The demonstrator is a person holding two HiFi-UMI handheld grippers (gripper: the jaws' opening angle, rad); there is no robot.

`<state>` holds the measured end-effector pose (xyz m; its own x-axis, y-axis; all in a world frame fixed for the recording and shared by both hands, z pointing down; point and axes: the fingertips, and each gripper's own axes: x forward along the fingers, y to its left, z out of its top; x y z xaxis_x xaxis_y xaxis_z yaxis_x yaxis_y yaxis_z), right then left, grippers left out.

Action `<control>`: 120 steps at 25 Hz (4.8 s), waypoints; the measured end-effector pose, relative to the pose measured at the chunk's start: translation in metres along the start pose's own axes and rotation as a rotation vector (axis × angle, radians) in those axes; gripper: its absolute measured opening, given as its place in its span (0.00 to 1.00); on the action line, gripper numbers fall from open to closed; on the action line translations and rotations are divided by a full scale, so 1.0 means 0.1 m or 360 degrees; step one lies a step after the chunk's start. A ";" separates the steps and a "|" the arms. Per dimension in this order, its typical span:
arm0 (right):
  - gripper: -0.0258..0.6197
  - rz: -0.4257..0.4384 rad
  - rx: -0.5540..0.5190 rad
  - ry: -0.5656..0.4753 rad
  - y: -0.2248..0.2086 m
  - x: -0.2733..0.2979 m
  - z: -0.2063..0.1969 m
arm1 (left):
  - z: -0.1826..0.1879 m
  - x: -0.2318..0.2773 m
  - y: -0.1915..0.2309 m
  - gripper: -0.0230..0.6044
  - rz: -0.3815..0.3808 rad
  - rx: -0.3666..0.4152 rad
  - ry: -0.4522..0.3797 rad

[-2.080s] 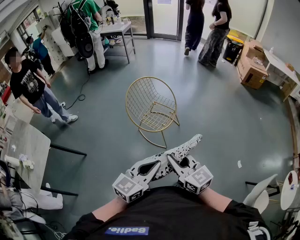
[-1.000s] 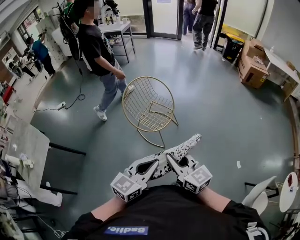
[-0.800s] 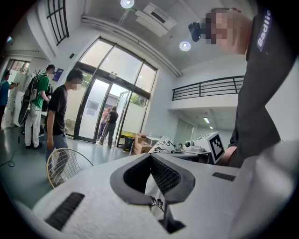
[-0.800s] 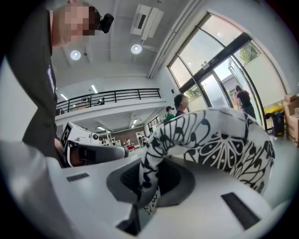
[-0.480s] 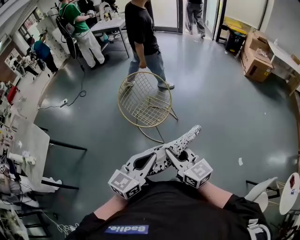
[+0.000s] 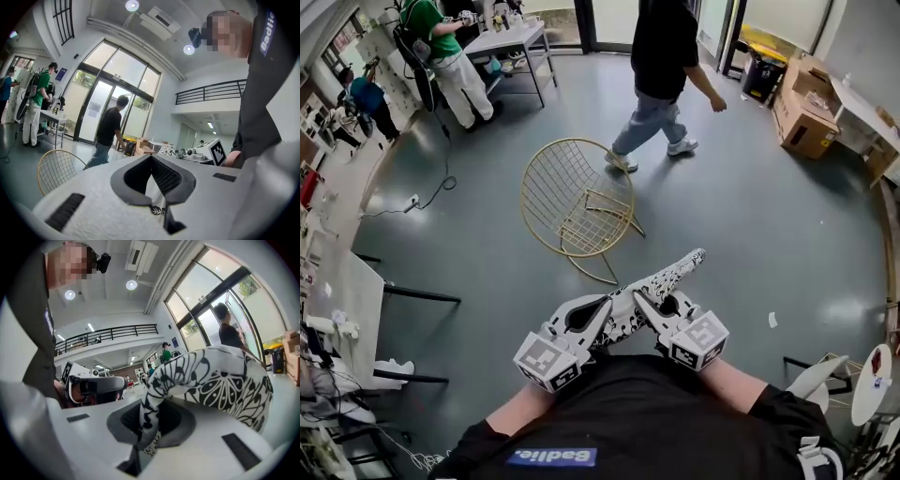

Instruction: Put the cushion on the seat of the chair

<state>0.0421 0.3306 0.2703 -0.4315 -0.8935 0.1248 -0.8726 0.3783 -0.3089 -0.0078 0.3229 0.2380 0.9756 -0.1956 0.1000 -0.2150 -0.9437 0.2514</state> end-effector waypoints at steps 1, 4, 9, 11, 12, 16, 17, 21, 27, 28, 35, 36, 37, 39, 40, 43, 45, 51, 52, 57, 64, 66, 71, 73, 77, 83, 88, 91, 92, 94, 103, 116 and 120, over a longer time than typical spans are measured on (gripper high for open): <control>0.10 -0.0010 -0.0004 0.0008 -0.04 0.05 0.01 | 0.02 0.03 0.07 0.06 -0.0007 0.0003 -0.0004; 0.10 -0.0038 -0.0030 0.0024 -0.16 0.25 0.11 | 0.12 0.11 0.32 0.06 -0.0038 0.0028 -0.0006; 0.10 -0.0077 -0.0001 0.0037 -0.37 0.64 0.23 | 0.31 0.26 0.78 0.06 -0.0078 0.0081 0.0006; 0.10 -0.0103 0.0021 0.0047 -0.47 0.78 0.27 | 0.36 0.32 0.95 0.06 -0.0099 0.0072 0.0018; 0.10 -0.0116 0.0032 0.0055 -0.52 0.86 0.29 | 0.38 0.35 1.04 0.06 -0.0113 0.0062 0.0023; 0.10 -0.0183 0.0075 0.0084 -0.75 1.10 0.35 | 0.49 0.46 1.38 0.06 -0.0163 0.0051 0.0039; 0.10 -0.0198 0.0088 0.0087 -0.81 1.15 0.38 | 0.53 0.50 1.46 0.06 -0.0177 0.0054 0.0043; 0.10 -0.0257 0.0116 0.0056 -0.96 1.32 0.37 | 0.56 0.55 1.72 0.06 -0.0201 0.0061 0.0041; 0.10 -0.0264 0.0176 0.0065 -1.24 1.38 0.30 | 0.56 0.73 1.86 0.06 -0.0153 0.0027 0.0061; 0.10 -0.0249 0.0186 0.0073 -1.25 1.43 0.28 | 0.56 0.74 1.91 0.06 -0.0138 0.0022 0.0065; 0.10 -0.0138 0.0300 0.0208 -1.57 1.49 -0.16 | 0.36 0.91 2.05 0.06 0.0030 -0.0072 0.0115; 0.10 -0.0123 0.0320 0.0225 -1.62 1.47 -0.23 | 0.31 0.94 2.03 0.06 0.0055 -0.0081 0.0125; 0.10 -0.0110 0.0337 0.0239 -1.64 1.46 -0.29 | 0.27 0.94 2.04 0.06 0.0079 -0.0089 0.0132; 0.10 -0.0088 0.0360 0.0267 -1.69 1.51 -0.40 | 0.22 0.94 2.09 0.06 0.0122 -0.0107 0.0137; 0.10 -0.0076 0.0367 0.0283 -1.74 1.52 -0.44 | 0.21 0.97 2.11 0.06 0.0144 -0.0116 0.0137; 0.10 -0.0043 0.0373 0.0333 -1.96 1.49 -0.61 | 0.18 1.12 2.09 0.06 0.0197 -0.0133 0.0136; 0.10 -0.0036 0.0364 0.0373 -2.12 1.47 -0.78 | 0.13 1.20 2.08 0.06 0.0211 -0.0140 0.0142; 0.10 -0.0047 0.0361 0.0502 -2.48 1.49 -1.27 | -0.04 1.34 2.13 0.06 0.0223 -0.0182 0.0188; 0.10 -0.0048 0.0359 0.0522 -2.52 1.51 -1.36 | -0.08 1.35 2.15 0.06 0.0228 -0.0191 0.0196; 0.10 -0.0045 0.0324 0.0645 -2.75 1.72 -1.80 | -0.25 1.42 2.33 0.06 0.0243 -0.0235 0.0202; 0.10 0.0021 0.0281 0.0706 -2.83 2.25 -2.05 | -0.49 1.36 2.59 0.06 0.0254 -0.0282 0.0213; 0.10 0.0030 0.0283 0.0707 -2.85 2.43 -2.08 | -0.57 1.31 2.72 0.06 0.0279 -0.0309 0.0217; 0.10 0.0043 0.0298 0.0705 -2.82 2.84 -2.13 | -0.84 1.09 3.02 0.06 0.0336 -0.0302 0.0252; 0.10 0.0059 0.0299 0.0705 -2.78 2.93 -2.16 | -0.99 1.02 3.08 0.06 0.0367 -0.0309 0.0274; 0.10 0.0110 0.0282 0.0723 -2.75 3.20 -2.18 | -1.17 0.93 3.21 0.06 0.0441 -0.0365 0.0259; 0.10 0.0100 0.0357 0.0764 -2.69 4.10 -2.34 | -1.23 0.60 3.70 0.06 0.0496 -0.0413 0.0232; 0.10 0.0054 0.0380 0.0775 -2.81 4.50 -2.57 | -1.38 0.48 3.83 0.06 0.0536 -0.0510 0.0244; 0.10 0.0032 0.0396 0.0785 -2.89 4.80 -2.79 | -1.54 0.39 4.00 0.06 0.0566 -0.0539 0.0252; 0.10 0.0024 0.0405 0.0791 -2.91 4.89 -2.88 | -1.60 0.35 4.05 0.06 0.0576 -0.0548 0.0250; 0.10 0.0004 0.0434 0.0798 -2.95 5.06 -3.06 | -1.69 0.30 4.12 0.06 0.0586 -0.0568 0.0255; 0.11 -0.0120 0.0494 0.0871 -3.14 5.67 -3.57 | -1.86 0.00 4.21 0.06 0.0578 -0.0600 0.0332; 0.42 -0.0039 0.0540 0.0859 -2.92 5.79 -3.47 | -1.78 -0.23 4.09 0.06 0.0594 -0.0624 0.0270; 0.43 0.0047 0.0508 0.0814 -2.68 5.54 -2.99 | -1.47 -0.18 4.03 0.06 0.0580 -0.0553 0.0200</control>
<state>-0.0315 -0.1931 0.7040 -0.5790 -0.6239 0.5249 -0.7808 0.2390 -0.5772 -0.1189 -0.0151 0.4790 0.8262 -0.4414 0.3502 -0.5630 -0.6717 0.4816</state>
